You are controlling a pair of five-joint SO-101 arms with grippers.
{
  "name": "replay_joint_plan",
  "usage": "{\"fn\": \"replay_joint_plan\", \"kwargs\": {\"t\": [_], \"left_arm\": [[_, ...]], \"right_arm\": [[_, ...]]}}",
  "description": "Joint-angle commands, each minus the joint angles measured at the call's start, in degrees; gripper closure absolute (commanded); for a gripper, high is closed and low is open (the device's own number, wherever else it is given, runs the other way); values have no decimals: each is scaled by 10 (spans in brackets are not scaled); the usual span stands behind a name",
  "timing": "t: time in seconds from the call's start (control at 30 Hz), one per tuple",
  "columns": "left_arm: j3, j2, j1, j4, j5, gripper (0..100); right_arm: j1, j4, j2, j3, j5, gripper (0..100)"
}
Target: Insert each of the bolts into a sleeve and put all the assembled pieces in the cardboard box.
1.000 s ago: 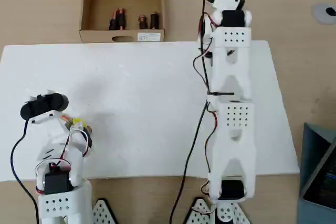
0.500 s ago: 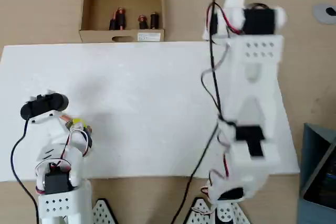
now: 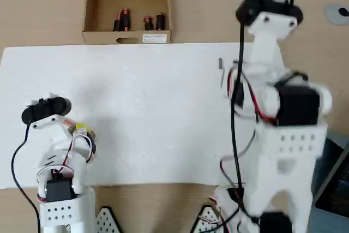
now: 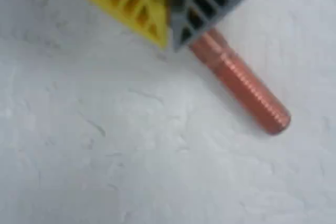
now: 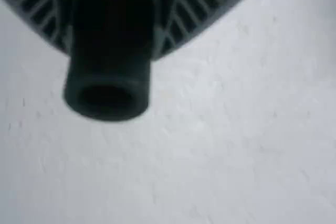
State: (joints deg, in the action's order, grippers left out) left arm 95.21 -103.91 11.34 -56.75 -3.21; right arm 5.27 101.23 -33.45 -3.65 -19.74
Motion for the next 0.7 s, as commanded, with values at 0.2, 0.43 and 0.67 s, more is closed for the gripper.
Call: {"fn": "replay_joint_plan", "kwargs": {"t": [0.2,0.43,0.67], "left_arm": [[-142,3,-6,-77,23,993],[-326,176,-8,-128,23,997],[-577,434,-6,-236,25,998]], "right_arm": [[-110,-4,-167,211,-3,989],[-130,-33,-279,317,-3,989],[-130,-69,-419,399,-3,989]]}}
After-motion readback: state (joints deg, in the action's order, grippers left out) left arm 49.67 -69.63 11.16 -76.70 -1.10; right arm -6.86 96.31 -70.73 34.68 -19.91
